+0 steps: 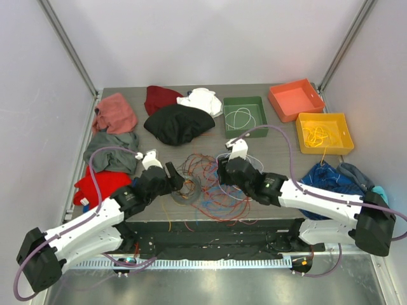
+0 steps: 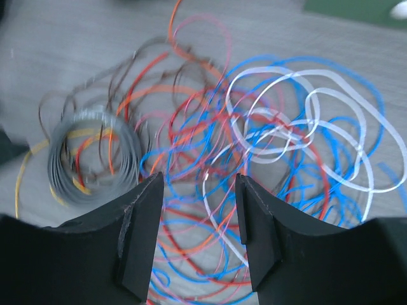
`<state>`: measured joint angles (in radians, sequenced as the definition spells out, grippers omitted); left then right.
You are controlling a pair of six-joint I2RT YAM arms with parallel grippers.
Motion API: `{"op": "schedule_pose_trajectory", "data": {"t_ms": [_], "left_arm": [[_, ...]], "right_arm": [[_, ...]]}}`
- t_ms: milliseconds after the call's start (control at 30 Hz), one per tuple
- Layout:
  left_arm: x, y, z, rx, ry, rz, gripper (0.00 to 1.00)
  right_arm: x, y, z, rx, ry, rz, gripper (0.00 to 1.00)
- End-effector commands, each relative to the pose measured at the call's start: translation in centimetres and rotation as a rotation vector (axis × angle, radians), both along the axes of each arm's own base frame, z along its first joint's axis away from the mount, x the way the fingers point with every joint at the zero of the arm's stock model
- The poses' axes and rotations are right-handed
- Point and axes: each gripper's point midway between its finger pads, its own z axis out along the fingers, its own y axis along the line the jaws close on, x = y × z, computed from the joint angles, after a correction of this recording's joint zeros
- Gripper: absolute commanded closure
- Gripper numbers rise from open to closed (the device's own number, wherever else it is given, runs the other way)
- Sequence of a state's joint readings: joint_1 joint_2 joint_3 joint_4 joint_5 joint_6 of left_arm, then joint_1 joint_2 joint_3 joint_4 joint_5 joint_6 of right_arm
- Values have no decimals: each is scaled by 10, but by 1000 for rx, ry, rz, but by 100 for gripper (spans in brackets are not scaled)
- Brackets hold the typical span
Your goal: Untangle the cables
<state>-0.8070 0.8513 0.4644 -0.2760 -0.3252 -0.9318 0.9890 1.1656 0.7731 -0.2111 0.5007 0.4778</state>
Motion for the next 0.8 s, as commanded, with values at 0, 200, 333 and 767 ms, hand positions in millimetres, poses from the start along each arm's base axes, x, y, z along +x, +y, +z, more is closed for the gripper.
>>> {"op": "schedule_pose_trajectory", "data": {"t_ms": [0,200,333,767], "left_arm": [[14,23,8,43,3,119,31],[-2,44,-20,147,128,175,37],[-9,49,-25,133,143,196,37],[16,-8,-9,-1,111,55,38]], "right_arm": [[-20,24,-2,32,-29,70,44],[-32,29,-5,48,-24,124,45],[-33,22,-2,81,-54,113,45],[-23,46,-11,102,59,170,37]]}}
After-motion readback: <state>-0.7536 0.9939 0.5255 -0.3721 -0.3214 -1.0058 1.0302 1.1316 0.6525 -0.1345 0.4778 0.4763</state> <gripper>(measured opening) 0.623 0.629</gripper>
